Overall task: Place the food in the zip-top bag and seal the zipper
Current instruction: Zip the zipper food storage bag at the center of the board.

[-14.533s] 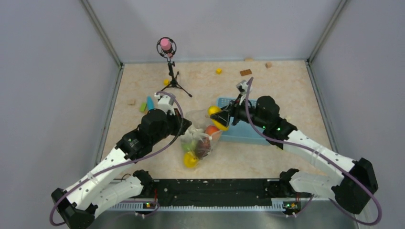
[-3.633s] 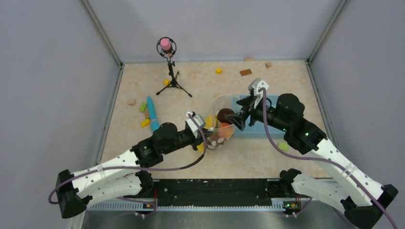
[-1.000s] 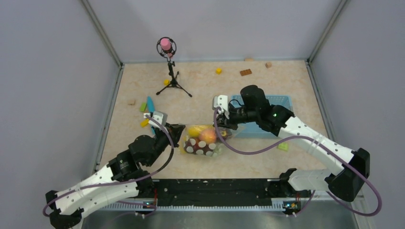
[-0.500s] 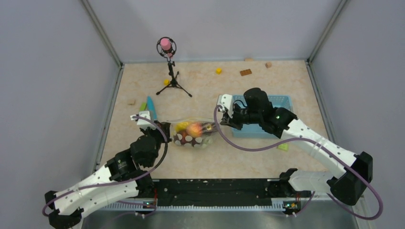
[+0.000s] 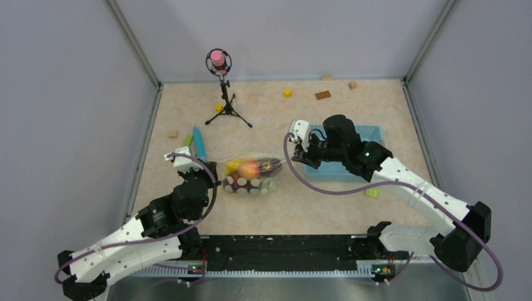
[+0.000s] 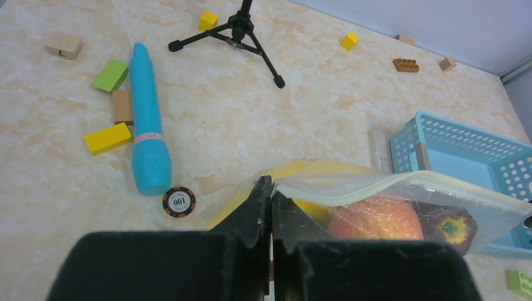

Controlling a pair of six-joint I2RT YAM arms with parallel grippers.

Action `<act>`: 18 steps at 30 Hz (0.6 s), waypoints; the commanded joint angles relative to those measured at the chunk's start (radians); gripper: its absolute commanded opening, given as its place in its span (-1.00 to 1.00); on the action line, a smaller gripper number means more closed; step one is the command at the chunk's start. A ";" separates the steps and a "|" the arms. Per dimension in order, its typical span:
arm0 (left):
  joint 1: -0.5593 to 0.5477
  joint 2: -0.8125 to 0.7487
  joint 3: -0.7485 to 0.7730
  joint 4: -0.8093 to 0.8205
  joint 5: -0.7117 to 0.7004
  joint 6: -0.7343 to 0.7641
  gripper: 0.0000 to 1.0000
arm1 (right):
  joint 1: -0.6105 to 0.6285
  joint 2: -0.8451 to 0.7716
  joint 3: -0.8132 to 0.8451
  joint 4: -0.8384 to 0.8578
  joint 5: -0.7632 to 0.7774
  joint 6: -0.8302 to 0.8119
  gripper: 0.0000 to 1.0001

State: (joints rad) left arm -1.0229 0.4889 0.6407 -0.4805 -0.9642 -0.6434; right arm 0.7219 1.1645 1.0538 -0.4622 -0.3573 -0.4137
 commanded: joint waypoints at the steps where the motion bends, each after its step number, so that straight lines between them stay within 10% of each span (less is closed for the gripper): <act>1: 0.012 -0.013 0.053 -0.052 -0.174 -0.003 -1.00 | -0.032 -0.039 -0.002 -0.019 0.051 0.020 -1.00; 18: 0.026 0.139 0.100 0.009 -0.030 -0.061 -1.00 | -0.111 -0.003 -0.062 0.090 0.160 0.508 -1.00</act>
State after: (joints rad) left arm -1.0210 0.5541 0.6998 -0.5026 -0.9348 -0.6769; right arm 0.6941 1.1496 1.0008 -0.4072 -0.3027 -0.0360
